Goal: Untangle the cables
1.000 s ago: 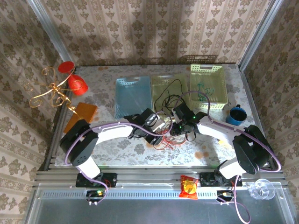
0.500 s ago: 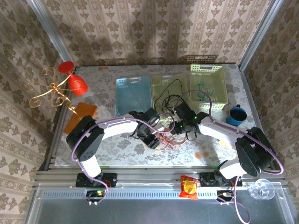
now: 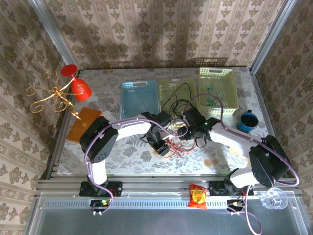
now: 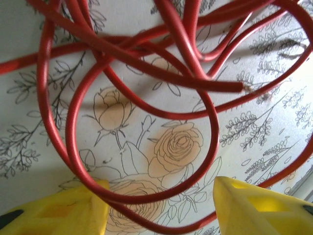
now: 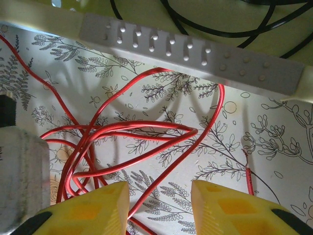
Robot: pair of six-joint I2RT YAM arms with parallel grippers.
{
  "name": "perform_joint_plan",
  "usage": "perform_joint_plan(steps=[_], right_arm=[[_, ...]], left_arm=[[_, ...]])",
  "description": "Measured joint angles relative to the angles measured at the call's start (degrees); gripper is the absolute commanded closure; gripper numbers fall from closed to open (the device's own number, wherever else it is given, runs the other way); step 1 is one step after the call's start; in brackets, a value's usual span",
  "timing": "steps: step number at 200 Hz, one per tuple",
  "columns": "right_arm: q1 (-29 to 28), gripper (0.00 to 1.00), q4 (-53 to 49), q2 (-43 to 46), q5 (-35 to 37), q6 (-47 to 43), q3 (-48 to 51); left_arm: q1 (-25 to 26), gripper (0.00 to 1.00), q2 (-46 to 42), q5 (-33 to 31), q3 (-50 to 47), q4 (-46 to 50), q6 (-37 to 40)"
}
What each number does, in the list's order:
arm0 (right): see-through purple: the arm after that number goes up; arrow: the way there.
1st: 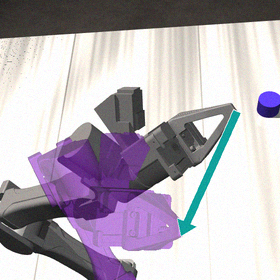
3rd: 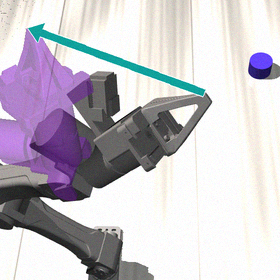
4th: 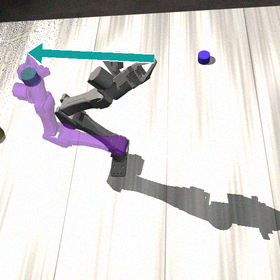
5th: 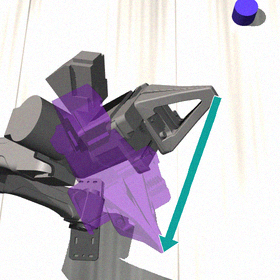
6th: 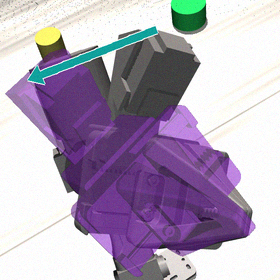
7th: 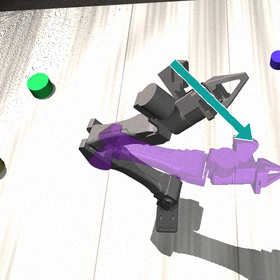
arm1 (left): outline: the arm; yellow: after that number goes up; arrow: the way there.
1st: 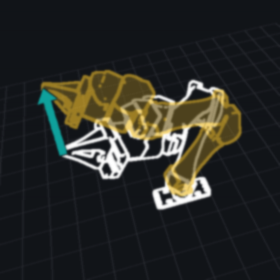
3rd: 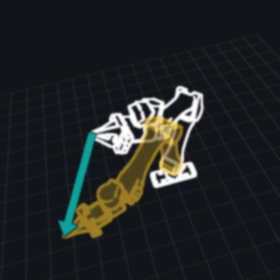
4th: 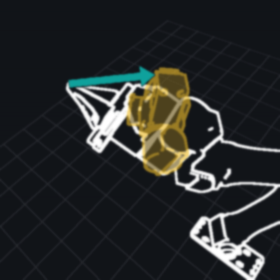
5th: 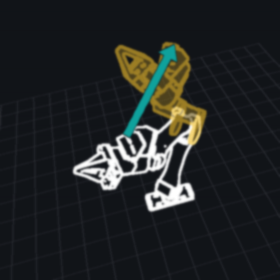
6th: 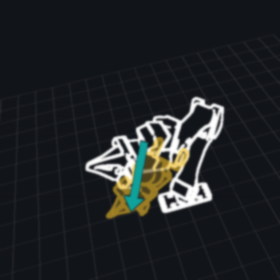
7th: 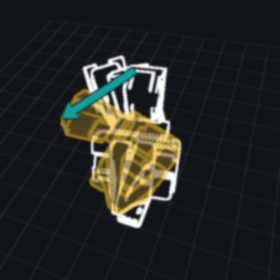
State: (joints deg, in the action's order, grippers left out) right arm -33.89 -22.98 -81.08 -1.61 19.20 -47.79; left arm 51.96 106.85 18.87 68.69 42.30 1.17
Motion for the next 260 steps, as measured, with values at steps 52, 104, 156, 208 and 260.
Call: perform_joint_plan(steps=[52,104,156,208,260], right_arm=[[0.37,0.6,0.0,2.56,0.66,-0.02,0.02],[0.24,0.6,0.57,3.28,-1.57,-0.48,1.03],[-1.51,0.59,1.07,3.19,-6.54,-0.68,5.38],[-2.38,0.62,1.11,0.02,-2.95,1.53,6.29],[-1.75,0.61,0.09,-2.21,4.55,5.57,6.75]], left_arm=[[0.22,1.0,0.33,-1.92,1.27,1.07,-0.2],[1.64,1.0,-5.11,-8.57,-3.32,-0.74,0.68],[0.28,1.0,-18.23,-8.63,-7.21,-5.51,1.03],[-3.08,1.0,-23.98,-8.31,-8.24,-10.62,0.13],[-10.49,1.0,-39.47,-0.5,-10.12,-20.59,-4.15]])
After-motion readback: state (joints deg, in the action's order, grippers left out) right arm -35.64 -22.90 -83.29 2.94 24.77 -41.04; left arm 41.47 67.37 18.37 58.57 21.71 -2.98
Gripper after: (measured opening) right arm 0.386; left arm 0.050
